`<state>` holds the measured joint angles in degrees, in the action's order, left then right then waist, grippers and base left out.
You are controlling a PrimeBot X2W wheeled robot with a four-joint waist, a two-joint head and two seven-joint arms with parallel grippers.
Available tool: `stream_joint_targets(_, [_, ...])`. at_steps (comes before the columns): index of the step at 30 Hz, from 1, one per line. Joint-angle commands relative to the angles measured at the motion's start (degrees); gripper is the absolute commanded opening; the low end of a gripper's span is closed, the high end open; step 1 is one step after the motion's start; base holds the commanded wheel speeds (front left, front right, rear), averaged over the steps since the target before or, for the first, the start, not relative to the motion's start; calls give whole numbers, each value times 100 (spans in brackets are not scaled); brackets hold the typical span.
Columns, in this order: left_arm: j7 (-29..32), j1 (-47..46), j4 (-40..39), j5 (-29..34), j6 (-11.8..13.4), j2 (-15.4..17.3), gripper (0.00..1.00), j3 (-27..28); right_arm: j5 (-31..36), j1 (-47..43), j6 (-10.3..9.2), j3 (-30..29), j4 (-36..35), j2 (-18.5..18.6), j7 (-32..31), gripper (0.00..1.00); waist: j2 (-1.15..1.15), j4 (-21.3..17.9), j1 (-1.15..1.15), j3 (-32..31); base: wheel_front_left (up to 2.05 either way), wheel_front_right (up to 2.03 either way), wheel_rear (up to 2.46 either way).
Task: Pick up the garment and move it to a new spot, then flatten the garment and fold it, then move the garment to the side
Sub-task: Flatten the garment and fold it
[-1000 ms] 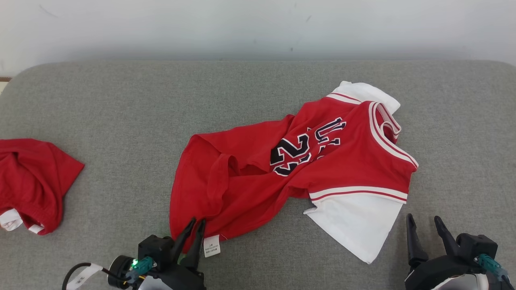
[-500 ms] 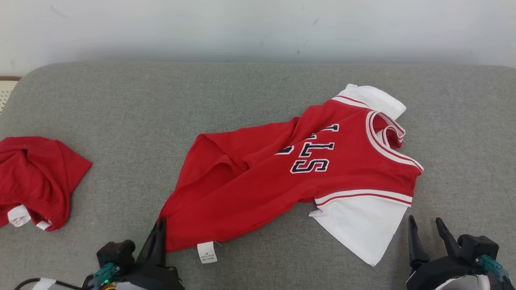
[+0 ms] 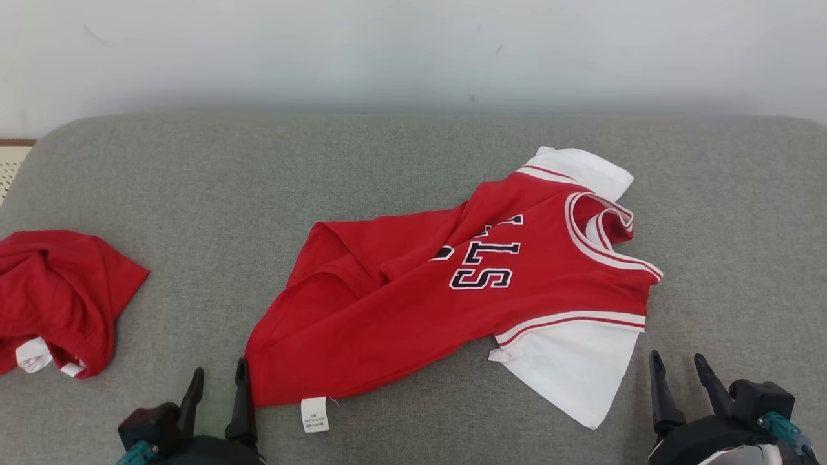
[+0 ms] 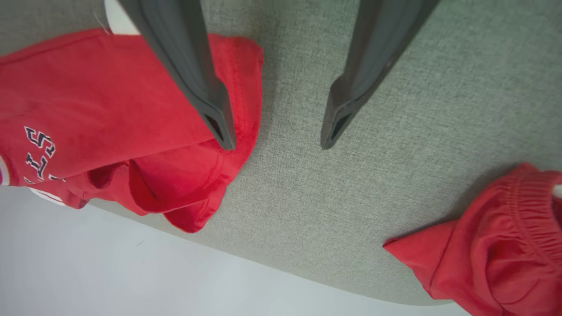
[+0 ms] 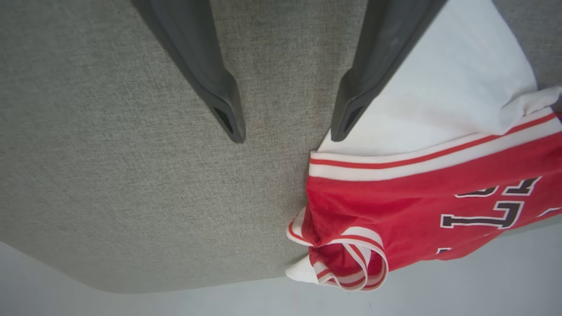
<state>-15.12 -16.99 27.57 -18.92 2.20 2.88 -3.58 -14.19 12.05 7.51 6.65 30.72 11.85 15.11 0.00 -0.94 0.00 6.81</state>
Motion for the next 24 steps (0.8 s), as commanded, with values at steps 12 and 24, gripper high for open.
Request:
stream_joint_targets(12, [-7,885,-424,272,68,5,100,-177,-81,-408,-4,220,-150,-202,2,100,0,21,0,-491,0,0,0])
stream_joint_targets(24, [-7,1108,-533,278,52,6,100,-305,-301,-691,-4,723,106,-291,2,100,0,243,0,-517,0,0,0])
